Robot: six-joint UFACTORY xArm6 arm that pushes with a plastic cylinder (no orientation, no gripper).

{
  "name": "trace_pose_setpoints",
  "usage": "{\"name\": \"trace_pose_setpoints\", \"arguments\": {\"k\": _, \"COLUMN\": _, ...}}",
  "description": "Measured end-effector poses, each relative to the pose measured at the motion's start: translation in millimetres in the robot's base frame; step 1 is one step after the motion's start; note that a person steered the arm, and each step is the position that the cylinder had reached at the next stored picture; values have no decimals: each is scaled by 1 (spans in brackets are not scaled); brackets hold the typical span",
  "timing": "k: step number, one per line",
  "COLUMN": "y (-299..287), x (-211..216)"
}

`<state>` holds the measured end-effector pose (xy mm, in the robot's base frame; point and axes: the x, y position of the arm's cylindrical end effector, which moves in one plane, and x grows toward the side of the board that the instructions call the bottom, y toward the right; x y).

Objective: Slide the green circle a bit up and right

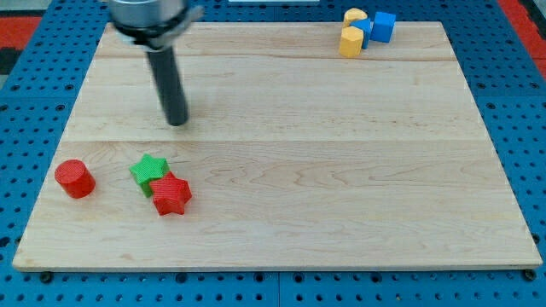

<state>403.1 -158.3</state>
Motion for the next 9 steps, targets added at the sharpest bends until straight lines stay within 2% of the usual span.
{"name": "trace_pose_setpoints", "arguments": {"k": 1, "y": -24, "x": -32}}
{"name": "trace_pose_setpoints", "arguments": {"k": 2, "y": -33, "x": -44}}
{"name": "trace_pose_setpoints", "arguments": {"k": 4, "y": -33, "x": -47}}
{"name": "trace_pose_setpoints", "arguments": {"k": 6, "y": -4, "x": -57}}
{"name": "trace_pose_setpoints", "arguments": {"k": 7, "y": 35, "x": -65}}
{"name": "trace_pose_setpoints", "arguments": {"k": 8, "y": 74, "x": -58}}
{"name": "trace_pose_setpoints", "arguments": {"k": 9, "y": 74, "x": -39}}
